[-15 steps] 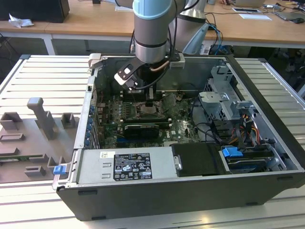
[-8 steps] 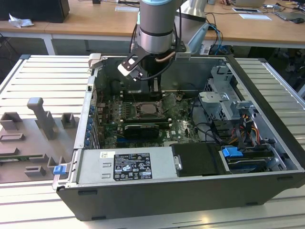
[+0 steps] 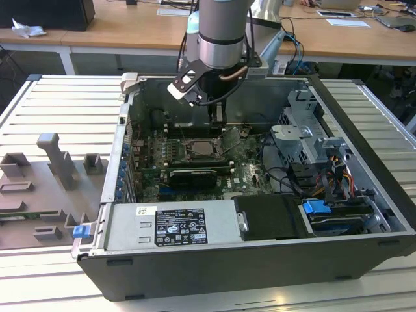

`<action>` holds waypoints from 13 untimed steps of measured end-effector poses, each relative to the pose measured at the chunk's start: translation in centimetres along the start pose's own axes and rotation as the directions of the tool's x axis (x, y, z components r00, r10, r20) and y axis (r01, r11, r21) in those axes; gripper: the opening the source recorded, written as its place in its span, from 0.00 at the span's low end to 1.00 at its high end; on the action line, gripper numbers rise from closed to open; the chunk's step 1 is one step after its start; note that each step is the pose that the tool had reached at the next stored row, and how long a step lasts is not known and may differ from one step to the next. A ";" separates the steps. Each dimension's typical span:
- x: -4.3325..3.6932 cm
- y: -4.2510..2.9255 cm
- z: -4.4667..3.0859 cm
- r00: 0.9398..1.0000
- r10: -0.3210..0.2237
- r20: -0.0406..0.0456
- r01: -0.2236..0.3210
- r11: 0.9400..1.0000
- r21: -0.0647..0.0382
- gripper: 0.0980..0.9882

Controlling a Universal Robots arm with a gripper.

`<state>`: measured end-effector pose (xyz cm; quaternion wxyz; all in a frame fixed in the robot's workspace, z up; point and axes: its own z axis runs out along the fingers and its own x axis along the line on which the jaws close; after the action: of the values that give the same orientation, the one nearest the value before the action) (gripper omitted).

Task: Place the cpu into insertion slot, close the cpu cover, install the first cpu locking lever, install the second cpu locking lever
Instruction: 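Close the cpu cover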

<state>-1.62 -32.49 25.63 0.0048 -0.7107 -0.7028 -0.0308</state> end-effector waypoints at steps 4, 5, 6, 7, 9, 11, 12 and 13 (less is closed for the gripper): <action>0.03 0.15 -0.53 1.000 0.000 0.000 0.000 1.000 0.000 0.01; 0.03 0.41 -0.52 1.000 0.000 0.000 0.000 1.000 0.000 0.01; 0.03 0.78 -0.52 1.000 0.000 0.000 0.000 1.000 0.001 0.01; 0.04 1.64 -0.48 1.000 0.000 0.000 0.000 1.000 0.003 0.01; 0.06 2.60 -0.44 1.000 0.000 0.000 0.000 1.000 0.006 0.01; 0.07 3.02 -0.52 1.000 0.000 0.000 0.000 1.000 0.007 0.01; 0.07 3.37 -0.50 1.000 0.001 0.000 -0.001 1.000 0.008 0.01; 0.07 3.72 -0.50 1.000 0.000 0.000 0.000 1.000 0.010 0.01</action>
<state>2.08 -32.49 26.27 0.0083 -0.7107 -0.7030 -0.0274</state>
